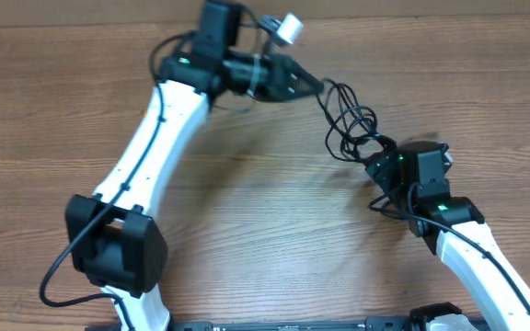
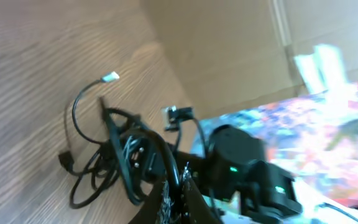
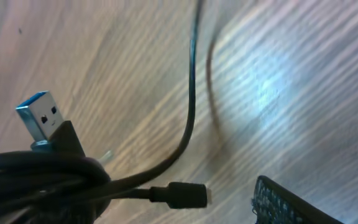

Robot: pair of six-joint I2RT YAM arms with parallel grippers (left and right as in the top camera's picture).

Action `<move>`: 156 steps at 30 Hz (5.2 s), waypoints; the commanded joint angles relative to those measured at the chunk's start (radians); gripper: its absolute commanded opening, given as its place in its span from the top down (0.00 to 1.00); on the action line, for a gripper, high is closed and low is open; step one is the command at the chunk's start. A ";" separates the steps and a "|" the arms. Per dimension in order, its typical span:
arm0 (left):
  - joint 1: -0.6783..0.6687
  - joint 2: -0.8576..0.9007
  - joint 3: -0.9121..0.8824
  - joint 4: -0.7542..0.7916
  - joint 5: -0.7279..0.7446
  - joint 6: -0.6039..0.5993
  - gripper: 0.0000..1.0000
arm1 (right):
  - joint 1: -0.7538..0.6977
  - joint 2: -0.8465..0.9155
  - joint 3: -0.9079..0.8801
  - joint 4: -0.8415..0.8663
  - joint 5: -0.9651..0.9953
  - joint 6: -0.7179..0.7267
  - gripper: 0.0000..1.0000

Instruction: Untangle cables

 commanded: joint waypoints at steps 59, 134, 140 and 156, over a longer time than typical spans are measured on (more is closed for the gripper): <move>-0.049 -0.073 0.051 -0.365 -0.888 0.134 0.24 | -0.080 0.018 0.153 0.118 -0.619 -0.193 0.40; -0.418 0.419 0.017 -0.143 -1.326 0.430 0.50 | -0.408 0.016 0.244 -0.249 -0.486 -0.338 0.00; -0.407 0.419 0.018 -0.146 -1.317 0.304 0.96 | -0.408 0.016 0.244 -0.253 -0.526 -0.338 0.00; -0.220 0.101 0.083 -0.306 -1.262 -0.145 0.96 | -0.051 0.039 0.242 -0.196 -0.527 -0.163 0.02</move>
